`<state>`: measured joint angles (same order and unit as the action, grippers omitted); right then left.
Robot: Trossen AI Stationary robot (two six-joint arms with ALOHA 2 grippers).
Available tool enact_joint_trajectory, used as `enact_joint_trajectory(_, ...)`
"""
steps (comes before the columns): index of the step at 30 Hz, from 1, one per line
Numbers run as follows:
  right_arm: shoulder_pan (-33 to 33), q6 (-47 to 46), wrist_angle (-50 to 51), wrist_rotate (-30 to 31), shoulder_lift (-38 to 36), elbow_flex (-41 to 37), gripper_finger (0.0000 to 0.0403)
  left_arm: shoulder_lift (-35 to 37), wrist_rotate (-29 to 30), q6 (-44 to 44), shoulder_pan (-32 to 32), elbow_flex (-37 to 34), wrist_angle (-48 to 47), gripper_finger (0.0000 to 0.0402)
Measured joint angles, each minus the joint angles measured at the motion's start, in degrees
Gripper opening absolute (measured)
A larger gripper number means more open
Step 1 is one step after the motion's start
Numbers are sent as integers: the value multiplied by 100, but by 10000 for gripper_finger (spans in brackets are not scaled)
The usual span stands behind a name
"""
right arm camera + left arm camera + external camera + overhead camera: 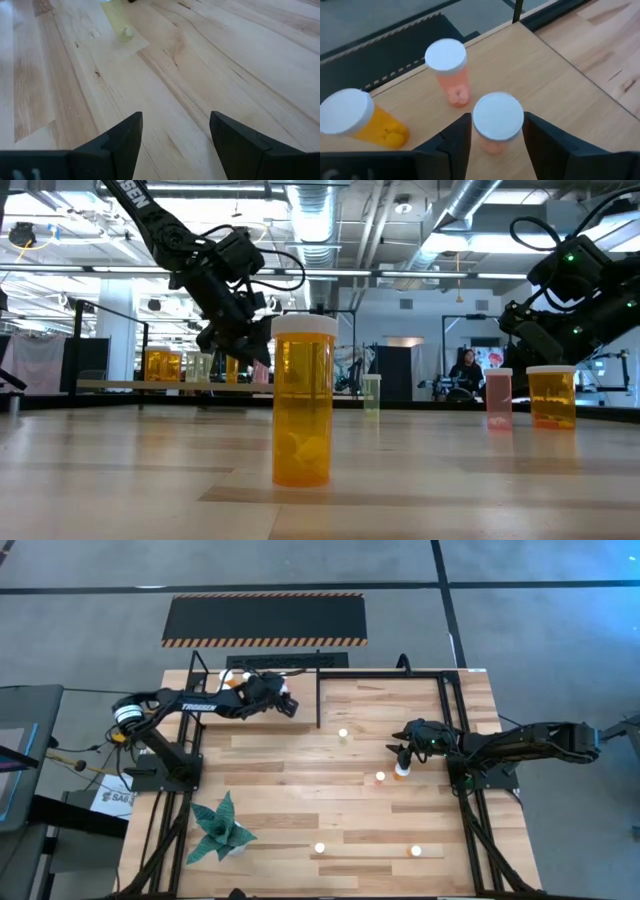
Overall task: Pick and place medicine bottles onto shelf by color
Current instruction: Put the bottom pink pill bottle aligned with the other pink pill bottle on the shelf, then put the left small orange pill bottle aligned with the other small orange pill bottle on the shelf
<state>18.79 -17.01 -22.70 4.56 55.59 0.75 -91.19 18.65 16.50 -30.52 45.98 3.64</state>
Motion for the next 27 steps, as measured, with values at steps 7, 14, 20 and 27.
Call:
enact_joint_trajectory(7, 0, -1, 0, 1, 0, 0, 256, 325, 22, -67, 0, 2, -64, 179)
enact_joint_trajectory(14, 0, -1, 0, 0, 0, 0, 256, 846, 146, -277, 2, 4, -175, 186)
enact_joint_trajectory(20, 0, -1, 0, 0, 0, 0, 256, 1307, -2, -631, 120, 11, -173, 186)
enact_joint_trajectory(27, 1, -1, 0, 1, -1, 2, 256, 1519, 23, -726, 732, 11, -21, 186)
